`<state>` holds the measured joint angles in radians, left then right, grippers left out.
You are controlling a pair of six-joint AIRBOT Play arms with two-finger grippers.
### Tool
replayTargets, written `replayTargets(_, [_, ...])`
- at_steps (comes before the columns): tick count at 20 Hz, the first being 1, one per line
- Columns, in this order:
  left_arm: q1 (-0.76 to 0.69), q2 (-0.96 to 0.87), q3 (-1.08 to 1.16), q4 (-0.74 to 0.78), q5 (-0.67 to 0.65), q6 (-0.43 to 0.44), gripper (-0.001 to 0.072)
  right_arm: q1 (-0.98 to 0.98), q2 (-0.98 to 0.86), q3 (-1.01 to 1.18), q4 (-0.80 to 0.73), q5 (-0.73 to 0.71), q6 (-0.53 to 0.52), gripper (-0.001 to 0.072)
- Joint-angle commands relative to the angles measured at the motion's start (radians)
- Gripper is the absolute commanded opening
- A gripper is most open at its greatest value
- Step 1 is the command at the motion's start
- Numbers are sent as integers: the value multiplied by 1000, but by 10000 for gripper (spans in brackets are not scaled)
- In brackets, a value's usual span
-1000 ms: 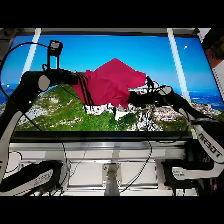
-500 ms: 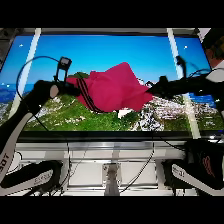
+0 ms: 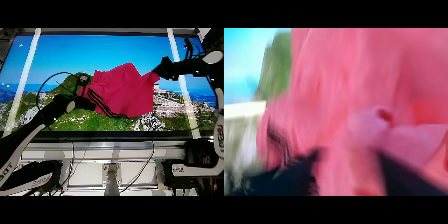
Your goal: Fold the clothes and pants, and hang the long-sleeved shirts on hangers.
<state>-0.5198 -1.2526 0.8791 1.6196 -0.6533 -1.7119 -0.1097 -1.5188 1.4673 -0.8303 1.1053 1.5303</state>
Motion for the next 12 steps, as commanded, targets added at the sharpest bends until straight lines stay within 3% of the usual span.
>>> replayTargets(1, [-39, -10, -5, -15, 6, -70, 9, 10, -123, 37, -10, -199, 4, 523])
replayTargets(3, [-30, -10, -5, -11, 6, -69, 9, 10, -127, 37, -47, -164, 2, 521])
replayTargets(4, [-24, -10, -5, -11, 6, -69, 9, 10, -127, 37, -76, -123, 0, 486])
replayTargets(5, [-18, -10, -5, -7, 5, -69, 9, 10, -127, 37, -121, -71, -3, 305])
replayTargets(6, [-13, -10, -5, -3, 3, -69, 9, 10, -127, 37, -162, -13, -2, 3])
replayTargets(9, [-4, -11, -5, 10, -2, -69, 8, 12, -115, 15, -216, 121, -25, 2])
replayTargets(12, [0, -11, -5, 27, -2, -69, 9, 20, 34, -223, -127, -19, -45, 2])
